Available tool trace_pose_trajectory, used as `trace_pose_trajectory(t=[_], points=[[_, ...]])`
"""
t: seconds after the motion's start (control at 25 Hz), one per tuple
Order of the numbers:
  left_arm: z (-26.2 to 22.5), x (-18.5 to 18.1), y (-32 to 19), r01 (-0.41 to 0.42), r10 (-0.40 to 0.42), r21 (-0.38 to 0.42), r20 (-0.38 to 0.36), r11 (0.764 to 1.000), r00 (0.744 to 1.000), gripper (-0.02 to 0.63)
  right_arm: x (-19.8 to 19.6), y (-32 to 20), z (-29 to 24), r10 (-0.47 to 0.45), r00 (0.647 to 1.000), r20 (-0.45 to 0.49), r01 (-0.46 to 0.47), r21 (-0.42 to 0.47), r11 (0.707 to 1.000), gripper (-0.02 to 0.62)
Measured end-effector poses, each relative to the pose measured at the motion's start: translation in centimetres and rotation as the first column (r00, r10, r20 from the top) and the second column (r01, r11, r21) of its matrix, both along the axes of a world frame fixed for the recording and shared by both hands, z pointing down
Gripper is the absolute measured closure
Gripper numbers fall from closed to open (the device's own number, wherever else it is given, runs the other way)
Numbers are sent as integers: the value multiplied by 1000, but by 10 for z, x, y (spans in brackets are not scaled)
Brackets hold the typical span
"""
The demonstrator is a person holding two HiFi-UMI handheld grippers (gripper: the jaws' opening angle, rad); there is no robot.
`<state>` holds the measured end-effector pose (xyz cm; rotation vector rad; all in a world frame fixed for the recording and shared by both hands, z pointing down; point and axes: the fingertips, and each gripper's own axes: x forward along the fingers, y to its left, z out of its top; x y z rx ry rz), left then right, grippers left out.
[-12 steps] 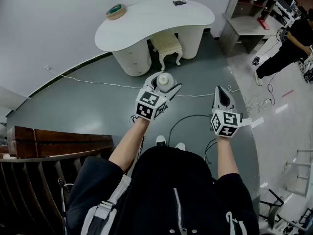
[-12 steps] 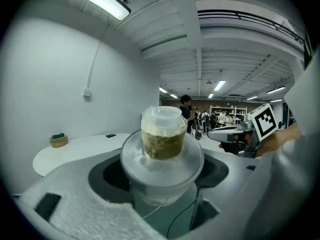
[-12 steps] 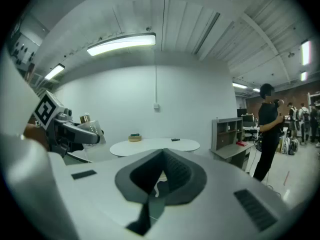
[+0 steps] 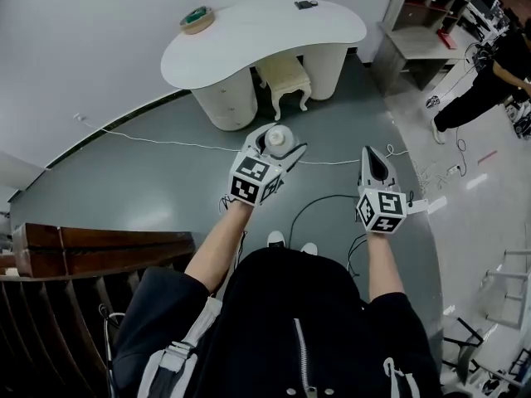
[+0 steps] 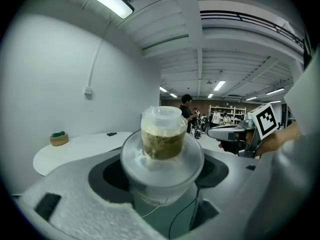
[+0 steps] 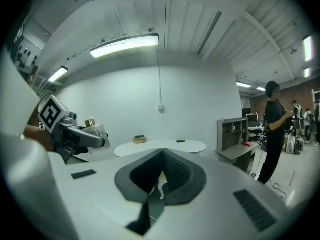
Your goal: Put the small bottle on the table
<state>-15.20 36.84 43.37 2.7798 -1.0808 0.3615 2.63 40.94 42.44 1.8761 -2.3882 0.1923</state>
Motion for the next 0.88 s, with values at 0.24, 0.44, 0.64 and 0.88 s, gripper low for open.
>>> trace_pose_trajectory(t=[0.24,0.44,0.64,0.88], points=[[6,-24,-18,-25,25,9,8,1000,1000,262,-27,-16,7,17,1000,-3,-17,-4,1000,592],[13,-35,-32,-47,47,-6,4,999,999,262,-40,-23,10,44,999,-1,-44,-4,999,592],[19,-26,-50,-64,64,-24,1,998,998,262,-32,-39,16,64,998,5,-64,-22,998,592],[30,-1,-94,-71,72,-44,10,996,997,262,-12,-86,27,53,998,24,-52,-34,998,592]])
